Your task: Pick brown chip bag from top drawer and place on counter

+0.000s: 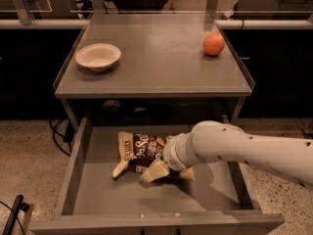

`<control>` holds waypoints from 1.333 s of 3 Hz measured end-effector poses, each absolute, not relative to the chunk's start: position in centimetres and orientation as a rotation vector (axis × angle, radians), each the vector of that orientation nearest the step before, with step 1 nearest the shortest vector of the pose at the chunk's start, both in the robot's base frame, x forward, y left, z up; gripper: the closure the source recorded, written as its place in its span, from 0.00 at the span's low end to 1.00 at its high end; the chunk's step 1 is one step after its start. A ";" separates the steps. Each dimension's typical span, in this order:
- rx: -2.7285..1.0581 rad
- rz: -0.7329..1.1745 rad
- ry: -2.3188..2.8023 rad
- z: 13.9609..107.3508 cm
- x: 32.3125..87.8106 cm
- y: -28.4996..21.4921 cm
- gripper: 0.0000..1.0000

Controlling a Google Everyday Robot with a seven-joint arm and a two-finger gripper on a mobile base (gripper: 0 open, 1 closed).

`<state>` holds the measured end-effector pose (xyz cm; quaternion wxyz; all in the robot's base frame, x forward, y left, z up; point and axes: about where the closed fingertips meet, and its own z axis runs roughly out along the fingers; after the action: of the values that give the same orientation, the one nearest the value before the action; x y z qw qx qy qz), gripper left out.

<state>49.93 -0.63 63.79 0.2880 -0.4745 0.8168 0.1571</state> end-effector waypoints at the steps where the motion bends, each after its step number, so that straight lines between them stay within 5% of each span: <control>1: -1.267 0.419 2.181 63.8 49.9 -0.6 0.43; 3: -1.267 0.419 2.181 63.8 49.9 -0.6 0.89; 4: -1.267 0.419 2.181 63.8 49.9 -0.6 1.00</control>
Offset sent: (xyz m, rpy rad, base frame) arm 0.0000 0.0000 0.0000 0.0000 0.0000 0.0000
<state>49.92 -0.62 63.80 0.2880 -0.4746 0.8168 0.1570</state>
